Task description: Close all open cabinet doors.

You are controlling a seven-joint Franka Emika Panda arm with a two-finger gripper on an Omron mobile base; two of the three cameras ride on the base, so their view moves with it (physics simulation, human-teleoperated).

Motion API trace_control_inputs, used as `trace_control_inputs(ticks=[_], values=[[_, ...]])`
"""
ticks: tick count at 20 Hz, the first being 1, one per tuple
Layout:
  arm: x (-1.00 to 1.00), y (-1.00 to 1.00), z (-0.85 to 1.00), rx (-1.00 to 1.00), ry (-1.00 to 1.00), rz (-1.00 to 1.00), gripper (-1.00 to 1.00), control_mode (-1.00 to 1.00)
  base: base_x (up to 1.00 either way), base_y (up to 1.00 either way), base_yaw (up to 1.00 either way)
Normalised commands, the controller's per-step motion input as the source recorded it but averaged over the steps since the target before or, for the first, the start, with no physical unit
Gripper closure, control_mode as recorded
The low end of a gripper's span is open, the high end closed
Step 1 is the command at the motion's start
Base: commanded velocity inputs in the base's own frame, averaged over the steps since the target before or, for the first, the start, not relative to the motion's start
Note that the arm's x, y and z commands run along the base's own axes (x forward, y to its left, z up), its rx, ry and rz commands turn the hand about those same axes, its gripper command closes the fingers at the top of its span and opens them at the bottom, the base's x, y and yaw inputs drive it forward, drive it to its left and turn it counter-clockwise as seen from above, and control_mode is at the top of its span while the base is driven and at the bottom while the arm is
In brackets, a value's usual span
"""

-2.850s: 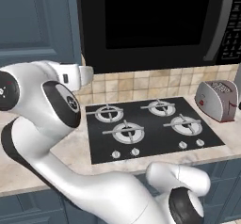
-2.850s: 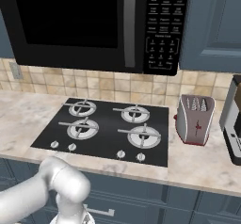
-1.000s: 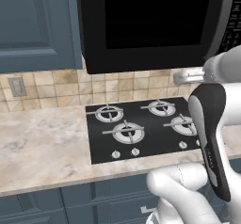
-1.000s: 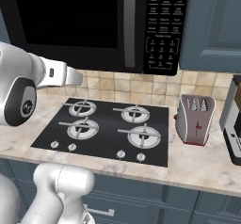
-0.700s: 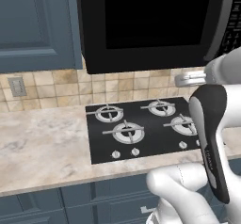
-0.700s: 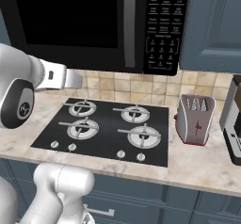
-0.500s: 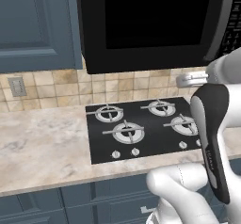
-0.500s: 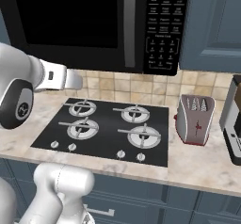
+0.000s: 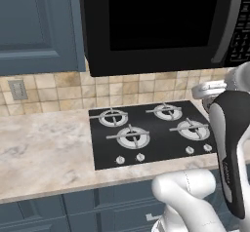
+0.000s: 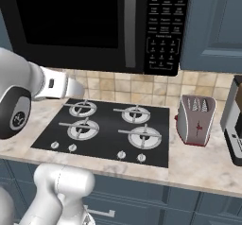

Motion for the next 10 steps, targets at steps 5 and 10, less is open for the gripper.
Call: trace_control_inputs(ticks=[5,10], values=[[-0.35,0.00,-0.10,0.00,0.07,0.00,-1.00,-1.00,0.00,0.00,0.00],[-0.45,-0.02,-0.08,0.00,0.05,0.00,-1.00,-1.00,0.00,0.00,0.00]])
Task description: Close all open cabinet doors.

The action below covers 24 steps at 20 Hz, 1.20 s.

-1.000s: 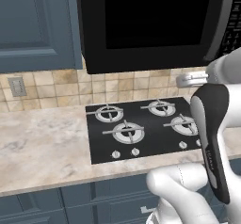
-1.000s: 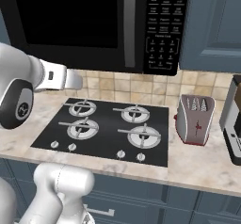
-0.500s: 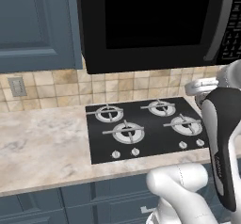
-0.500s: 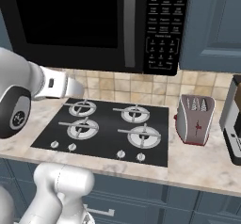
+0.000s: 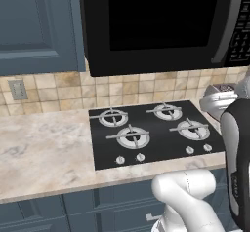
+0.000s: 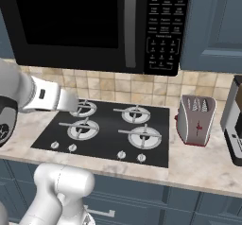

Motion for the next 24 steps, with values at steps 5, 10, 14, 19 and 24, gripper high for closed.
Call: trace_control_inputs(ticks=[5,10,14,19,24], values=[[-0.23,-0.13,-0.16,0.00,0.00,0.00,-1.00,-1.00,0.00,0.00,0.00],[-0.22,-0.08,-0.08,0.00,0.00,0.00,-1.00,1.00,-0.32,-0.13,0.00],[0.00,0.00,0.00,0.00,0.00,0.00,-1.00,1.00,-0.99,-0.41,0.00],[0.00,0.00,0.00,0.00,0.00,0.00,-1.00,1.00,-1.00,-0.54,-0.03],[0.00,0.00,0.00,0.00,0.00,0.00,-1.00,1.00,-0.58,-0.56,-0.07]])
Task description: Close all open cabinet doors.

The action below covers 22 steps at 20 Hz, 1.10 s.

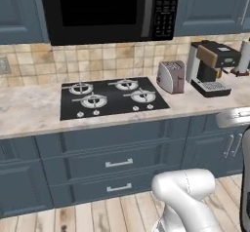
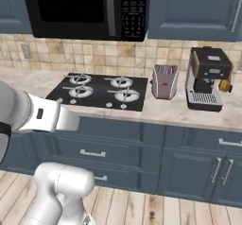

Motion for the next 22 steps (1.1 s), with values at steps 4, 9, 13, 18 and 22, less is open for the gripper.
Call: trace_control_inputs(ticks=[4,9,13,18,22], values=[[0.00,0.00,0.00,0.00,0.00,0.00,-1.00,1.00,-0.05,-0.75,-0.07],[0.00,0.00,0.00,0.00,0.00,0.00,-1.00,1.00,0.00,-0.92,-0.02],[0.00,0.00,0.00,0.00,0.00,0.00,-1.00,1.00,0.00,-0.91,0.00],[0.00,0.00,0.00,0.00,0.00,0.00,-1.00,1.00,0.01,-0.79,-0.02],[0.00,0.00,0.00,0.00,0.00,0.00,-1.00,1.00,0.09,-0.59,-0.08]])
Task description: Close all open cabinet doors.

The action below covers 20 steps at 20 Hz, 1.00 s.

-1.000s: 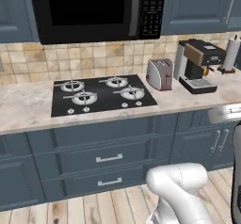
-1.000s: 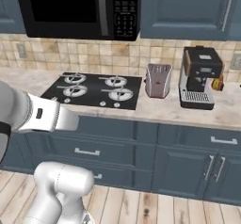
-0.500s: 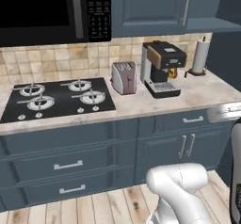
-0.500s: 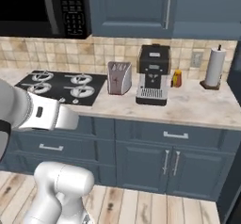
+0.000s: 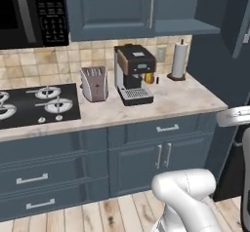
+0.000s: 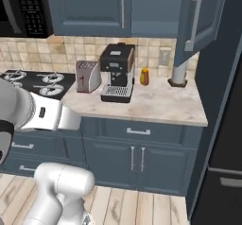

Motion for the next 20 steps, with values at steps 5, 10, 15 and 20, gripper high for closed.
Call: trace_control_inputs(ticks=[5,10,15,20], values=[[0.00,0.00,0.00,0.00,0.00,0.00,-1.00,1.00,0.40,-0.30,-0.04],[0.00,0.00,0.00,0.00,0.00,0.00,-1.00,1.00,0.62,-0.08,0.00],[0.00,0.00,0.00,0.00,0.00,0.00,-1.00,1.00,0.65,0.00,0.02],[0.00,0.00,0.00,0.00,0.00,0.00,-1.00,1.00,0.59,-0.15,0.03]])
